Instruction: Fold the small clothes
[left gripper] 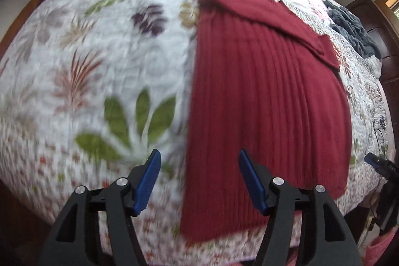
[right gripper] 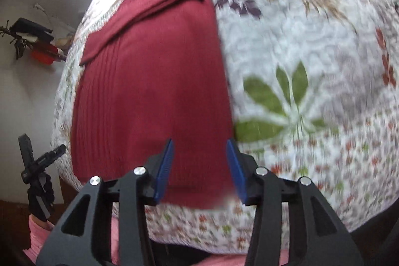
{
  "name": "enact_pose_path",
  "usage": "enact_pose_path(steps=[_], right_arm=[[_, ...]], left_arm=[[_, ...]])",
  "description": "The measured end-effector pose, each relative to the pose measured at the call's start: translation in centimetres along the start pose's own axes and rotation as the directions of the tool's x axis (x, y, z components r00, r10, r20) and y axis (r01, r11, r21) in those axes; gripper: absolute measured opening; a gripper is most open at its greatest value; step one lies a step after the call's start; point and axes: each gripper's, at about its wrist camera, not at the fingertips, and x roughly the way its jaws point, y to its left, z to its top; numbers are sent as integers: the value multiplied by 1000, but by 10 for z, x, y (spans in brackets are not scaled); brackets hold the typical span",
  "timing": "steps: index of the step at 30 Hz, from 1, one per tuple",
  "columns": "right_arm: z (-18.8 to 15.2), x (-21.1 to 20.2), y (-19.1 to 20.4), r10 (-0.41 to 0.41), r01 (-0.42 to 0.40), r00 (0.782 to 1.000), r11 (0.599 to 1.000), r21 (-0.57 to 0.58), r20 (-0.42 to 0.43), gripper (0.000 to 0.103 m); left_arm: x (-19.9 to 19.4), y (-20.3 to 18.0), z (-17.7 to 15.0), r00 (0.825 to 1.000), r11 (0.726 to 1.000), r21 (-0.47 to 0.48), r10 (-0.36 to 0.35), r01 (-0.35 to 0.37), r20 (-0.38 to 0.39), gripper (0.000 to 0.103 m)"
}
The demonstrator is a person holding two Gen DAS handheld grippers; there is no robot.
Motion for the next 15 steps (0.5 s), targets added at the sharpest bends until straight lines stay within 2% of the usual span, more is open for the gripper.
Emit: enact_pose_path(steps=[4, 10, 13, 15], right_arm=[[-23, 13, -10, 0, 2, 999, 999, 34, -37, 44], [-37, 28, -23, 8, -4, 999, 997, 79, -53, 44], [-41, 39, -31, 60, -51, 995, 992, 113, -77, 44], [-41, 45, -33, 66, -55, 994, 991, 122, -88, 44]], left_arm=[[4, 9, -19, 1000, 1000, -6, 9, -9, -27, 65], [18, 10, -32, 998, 1000, -4, 3, -3, -64, 65], [27, 10, -35, 997, 1000, -13, -7, 6, -72, 65], [31, 8, -35, 997, 1000, -11, -4, 3, -75, 66]])
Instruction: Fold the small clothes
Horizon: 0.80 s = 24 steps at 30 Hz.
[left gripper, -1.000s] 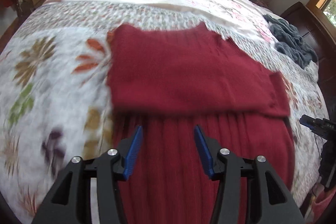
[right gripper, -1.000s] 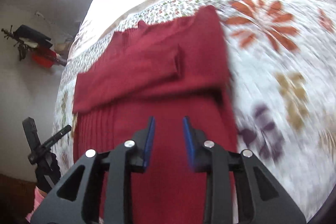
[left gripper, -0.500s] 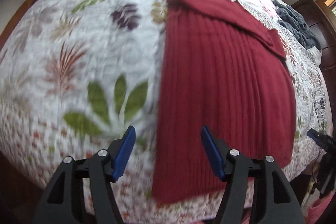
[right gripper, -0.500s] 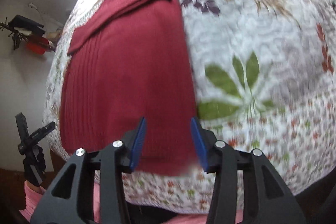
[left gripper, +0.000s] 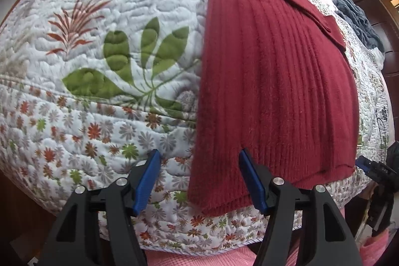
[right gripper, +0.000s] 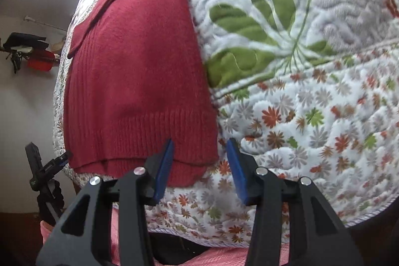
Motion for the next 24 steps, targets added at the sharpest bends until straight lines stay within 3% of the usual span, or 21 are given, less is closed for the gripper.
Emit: enact_pose_path(steps=[3, 5, 8, 15, 19, 21, 24], right_arm=[[2, 9, 2, 50, -49, 999, 999, 16, -17, 43], [3, 11, 6, 97, -96, 995, 995, 19, -27, 36], [5, 15, 12, 85, -85, 996, 996, 4, -31, 37], [6, 17, -1, 108, -107, 994, 993, 43, -33, 34], [10, 18, -1, 99, -97, 994, 994, 52, -36, 6], [12, 19, -4, 112, -109, 993, 992, 65, -36, 6], [11, 13, -4, 121, -120, 992, 991, 53, -26, 5]], left_arm=[[2, -6, 1, 1000, 1000, -4, -28, 28, -2, 66], [1, -10, 3, 995, 995, -28, -100, 100, -8, 64], [3, -17, 6, 987, 987, -39, -159, 159, -13, 63], [15, -35, 7, 996, 997, 0, -83, 83, -27, 62], [14, -42, 5, 999, 999, -24, -43, 43, -4, 36], [14, -37, 5, 1000, 998, -51, -23, 23, 1, 24], [10, -32, 5, 999, 996, -77, -48, 49, 16, 10]])
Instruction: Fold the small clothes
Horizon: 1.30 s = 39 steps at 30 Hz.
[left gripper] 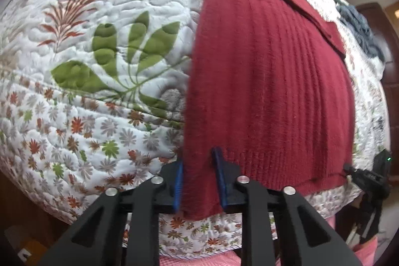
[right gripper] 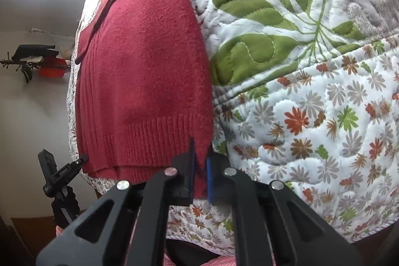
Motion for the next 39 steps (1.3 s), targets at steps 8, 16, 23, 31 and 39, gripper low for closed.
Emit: enact_pose_path(steps=[8, 16, 23, 31, 39], right_arm=[[4, -29, 8, 107, -107, 993, 994, -7, 45, 5], [37, -57, 35, 190, -187, 977, 981, -42, 97, 5], [76, -62, 59, 177, -170, 978, 983, -71, 114, 5], [127, -48, 58, 174, -174, 980, 985, -11, 99, 5], [171, -16, 50, 136, -138, 989, 989, 44, 52, 5]], left_arm=[[-23, -14, 2, 991, 993, 10, -122, 121, 54, 7], [-45, -22, 38, 974, 983, -1, -184, 186, 133, 7], [-48, -11, 72, 965, 978, -15, -202, 208, 167, 7], [-28, -3, 114, 964, 974, -62, -206, 219, 167, 7], [6, 5, 156, 971, 970, -111, -200, 215, 132, 7]])
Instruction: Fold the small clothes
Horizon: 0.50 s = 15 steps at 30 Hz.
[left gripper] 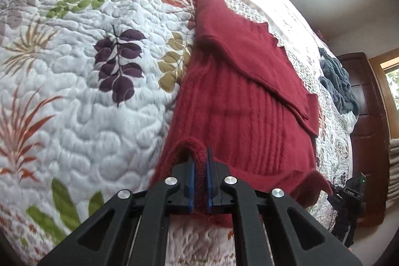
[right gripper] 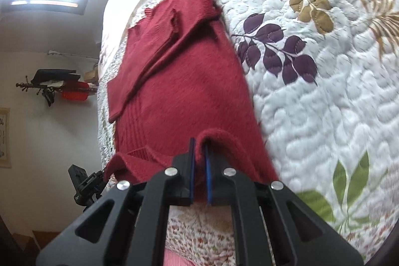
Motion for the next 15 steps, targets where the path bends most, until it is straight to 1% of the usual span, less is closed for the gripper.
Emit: enact_pose_path(steps=[5, 7, 11, 12, 14, 15], right_arm=[[16, 14, -8, -14, 15, 1000, 1000, 25, -27, 5], [19, 16, -10, -17, 18, 999, 999, 32, -35, 6], [23, 14, -14, -34, 35, 999, 999, 31, -28, 15], [23, 12, -15, -34, 35, 999, 999, 33, -21, 18], [22, 4, -17, -33, 33, 999, 999, 32, -3, 19], [21, 0, -18, -33, 33, 999, 999, 29, 3, 19]], left_arm=[[14, 8, 12, 999, 999, -32, -20, 19, -26, 8], [17, 12, 14, 999, 998, -45, -34, 32, -40, 11], [14, 24, 17, 989, 988, -86, -132, 126, -61, 13], [12, 27, 17, 986, 984, -97, -153, 146, -65, 15], [4, 33, 15, 982, 979, -112, -179, 171, -60, 20], [-3, 35, 14, 983, 979, -112, -179, 173, -45, 26]])
